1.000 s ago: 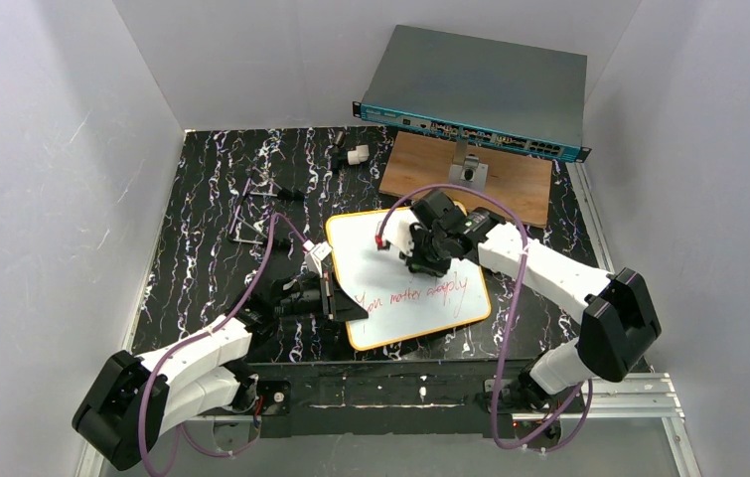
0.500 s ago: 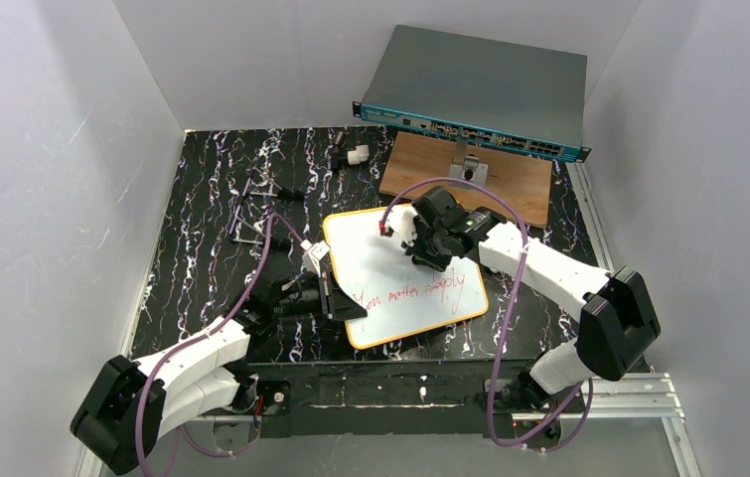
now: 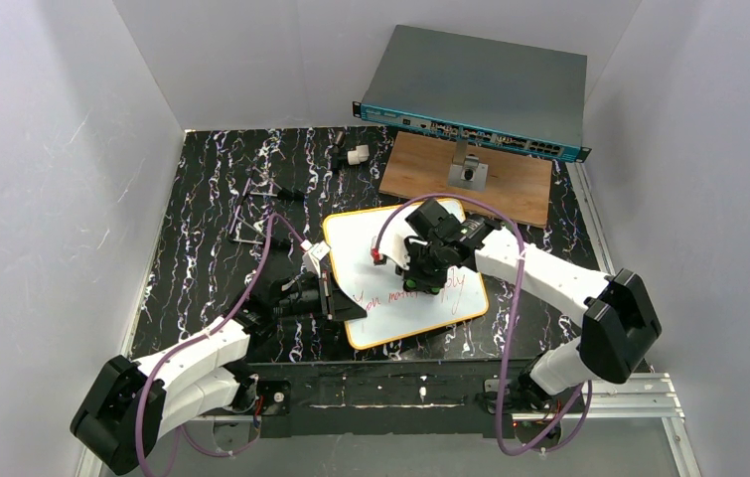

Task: Erase the whiteboard
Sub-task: Erase the whiteboard at the center of the board.

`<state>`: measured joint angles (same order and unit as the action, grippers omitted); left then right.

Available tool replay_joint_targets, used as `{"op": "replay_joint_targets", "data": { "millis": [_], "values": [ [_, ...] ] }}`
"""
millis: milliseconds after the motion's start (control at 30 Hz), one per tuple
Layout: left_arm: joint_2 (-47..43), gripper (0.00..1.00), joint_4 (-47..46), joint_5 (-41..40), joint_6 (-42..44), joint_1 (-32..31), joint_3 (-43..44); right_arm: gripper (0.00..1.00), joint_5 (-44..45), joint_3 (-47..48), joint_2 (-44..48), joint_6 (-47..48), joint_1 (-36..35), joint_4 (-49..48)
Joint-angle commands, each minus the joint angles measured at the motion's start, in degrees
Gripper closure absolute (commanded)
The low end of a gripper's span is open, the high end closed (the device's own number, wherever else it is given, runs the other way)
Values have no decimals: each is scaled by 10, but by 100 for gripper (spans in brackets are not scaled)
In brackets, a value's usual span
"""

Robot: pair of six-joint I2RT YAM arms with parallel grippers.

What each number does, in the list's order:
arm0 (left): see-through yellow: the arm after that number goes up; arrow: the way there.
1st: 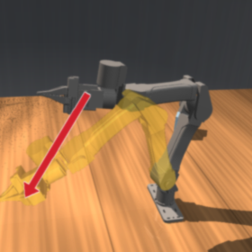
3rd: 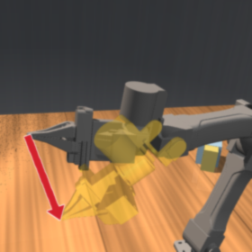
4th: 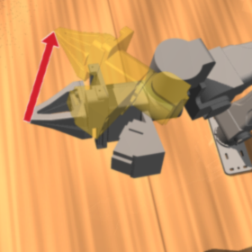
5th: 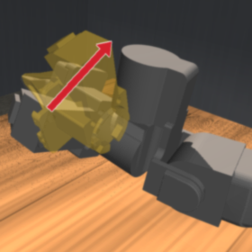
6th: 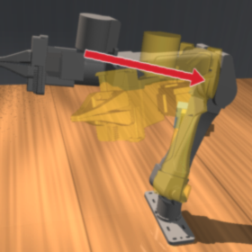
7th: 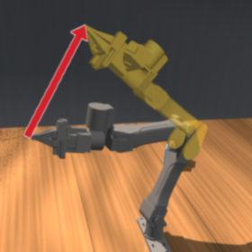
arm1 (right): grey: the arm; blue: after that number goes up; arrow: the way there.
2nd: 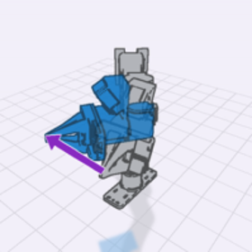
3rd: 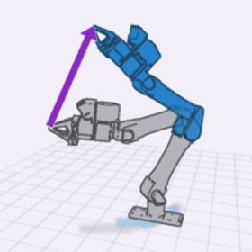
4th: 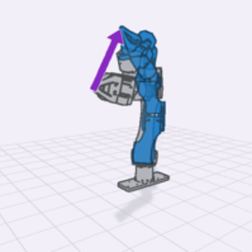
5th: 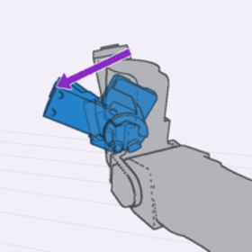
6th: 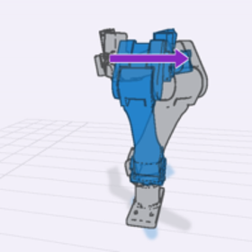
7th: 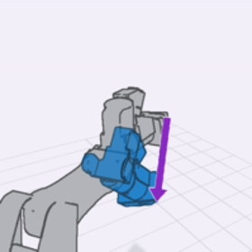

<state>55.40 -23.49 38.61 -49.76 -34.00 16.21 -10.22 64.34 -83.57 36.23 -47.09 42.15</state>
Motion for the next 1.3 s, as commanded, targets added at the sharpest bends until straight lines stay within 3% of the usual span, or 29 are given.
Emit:
{"op": "replay_joint_targets", "data": {
  "millis": [0, 233, 400, 667, 867, 1000, 1267],
  "values": [
    [-18, 100, -59, 55, 73, -12, 14, 99, 19, 24, -40, -48, 2, -27],
    [-15, 100, -58, 55, 75, -12, 15, 99, 164, -3, -19, -79, 62, -106],
    [-1, 100, -64, 60, 73, -12, 20, 99, 178, -16, -1, -77, 62, -124],
    [4, 100, -59, 60, 71, -12, 25, 99, -46, 7, -8, -50, 39, -50],
    [3, 100, -48, 61, 72, -13, 27, 99, 34, 63, -43, -152, 107, -98],
    [2, 100, -32, 60, 76, -13, 34, 99, 72, 34, -36, -136, 129, -115],
    [15, 100, -12, 59, 86, -13, 56, 99, -139, 4, -5, -9, 110, -11]
  ]
}}
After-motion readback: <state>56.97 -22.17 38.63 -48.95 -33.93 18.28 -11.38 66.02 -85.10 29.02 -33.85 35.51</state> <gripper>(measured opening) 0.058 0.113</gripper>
